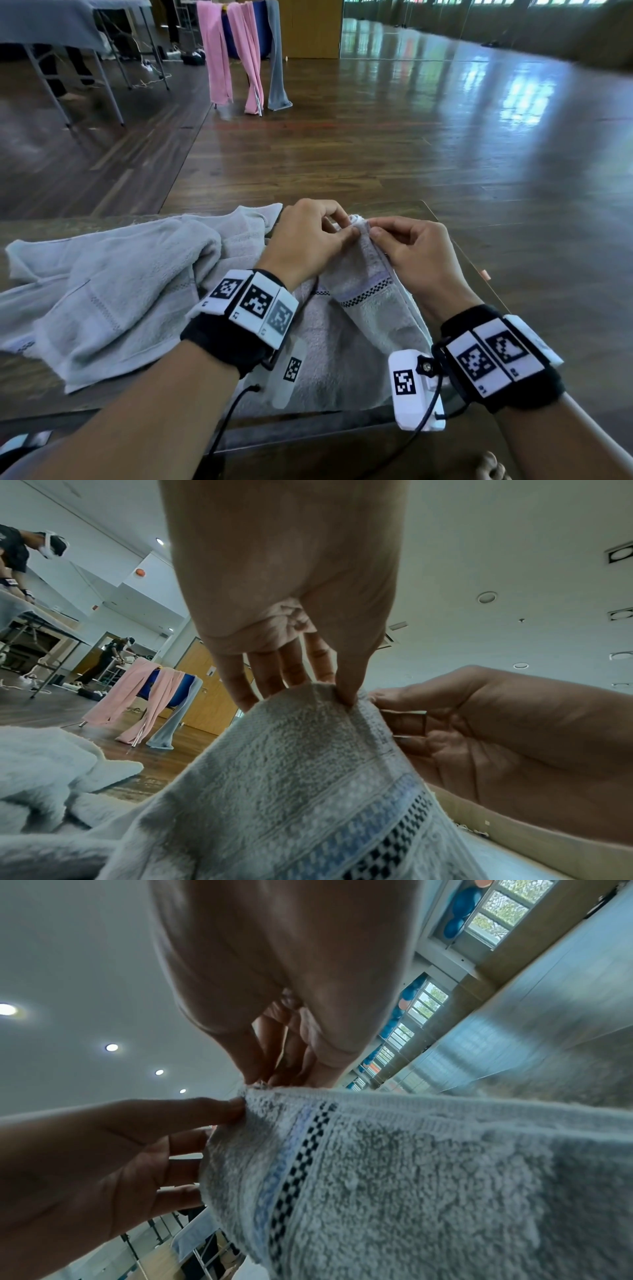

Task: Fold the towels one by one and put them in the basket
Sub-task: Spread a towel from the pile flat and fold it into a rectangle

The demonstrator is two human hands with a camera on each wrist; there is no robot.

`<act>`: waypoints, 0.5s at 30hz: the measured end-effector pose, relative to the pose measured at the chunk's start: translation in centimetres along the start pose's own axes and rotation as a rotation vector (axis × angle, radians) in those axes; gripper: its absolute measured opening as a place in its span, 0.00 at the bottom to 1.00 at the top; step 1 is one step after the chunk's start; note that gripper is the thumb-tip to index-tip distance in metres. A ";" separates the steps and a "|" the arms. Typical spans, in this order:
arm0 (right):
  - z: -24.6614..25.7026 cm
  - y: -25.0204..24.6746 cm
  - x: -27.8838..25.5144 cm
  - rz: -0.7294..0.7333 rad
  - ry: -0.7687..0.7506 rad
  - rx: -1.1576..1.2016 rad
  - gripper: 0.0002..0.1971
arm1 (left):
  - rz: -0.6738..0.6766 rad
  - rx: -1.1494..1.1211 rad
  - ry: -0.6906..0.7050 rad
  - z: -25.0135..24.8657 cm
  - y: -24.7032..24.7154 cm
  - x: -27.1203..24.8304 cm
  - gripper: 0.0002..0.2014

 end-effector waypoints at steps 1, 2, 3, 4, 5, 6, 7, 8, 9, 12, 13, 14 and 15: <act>0.2 0.1 -0.1 0.008 -0.021 -0.010 0.05 | 0.001 0.006 -0.004 0.1 0.0 0.0 0.07; 0.3 0.2 -0.2 0.019 -0.039 -0.012 0.04 | 0.005 0.009 -0.005 0.1 0.1 0.0 0.08; 0.4 0.3 -0.3 0.028 -0.049 -0.011 0.04 | 0.009 0.011 -0.002 0.2 0.1 0.0 0.09; 0.4 0.4 -0.3 0.032 -0.055 -0.015 0.04 | 0.009 0.013 0.004 0.1 0.2 -0.1 0.09; 0.3 0.4 -0.3 0.033 -0.061 -0.025 0.06 | 0.003 0.013 0.011 0.1 0.3 -0.1 0.10; 0.2 0.5 -0.4 0.029 -0.064 -0.034 0.06 | -0.007 0.012 0.019 0.1 0.3 -0.1 0.11; 0.1 0.5 -0.3 0.021 -0.059 -0.032 0.06 | -0.016 0.015 0.022 0.1 0.4 -0.1 0.12; 0.0 0.4 -0.3 0.014 -0.050 -0.028 0.03 | -0.020 0.023 0.021 0.2 0.4 0.0 0.14; 0.0 0.3 -0.2 0.009 -0.043 -0.029 0.02 | -0.019 0.035 0.019 0.2 0.5 0.0 0.15; 0.1 0.2 0.0 0.006 -0.052 -0.040 0.05 | 0.037 0.028 0.035 0.4 0.7 0.2 0.20; 0.1 0.1 0.1 0.012 -0.054 -0.034 0.05 | 0.074 0.011 0.048 0.4 0.8 0.2 0.20; 0.1 0.1 0.1 0.024 -0.054 -0.031 0.04 | 0.112 -0.008 0.062 0.3 0.9 0.1 0.20; 0.1 0.1 0.1 0.037 -0.053 -0.032 0.03 | 0.146 -0.026 0.079 0.3 0.9 0.1 0.18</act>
Point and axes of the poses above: each hand's wrist, its own x-axis towards the middle knuckle, its own y-axis out of the palm, z = x × y, the point moved 3 cm from there along x, towards the middle knuckle, and after that the axes turned 8 degrees about -y, right-handed, at the moved point
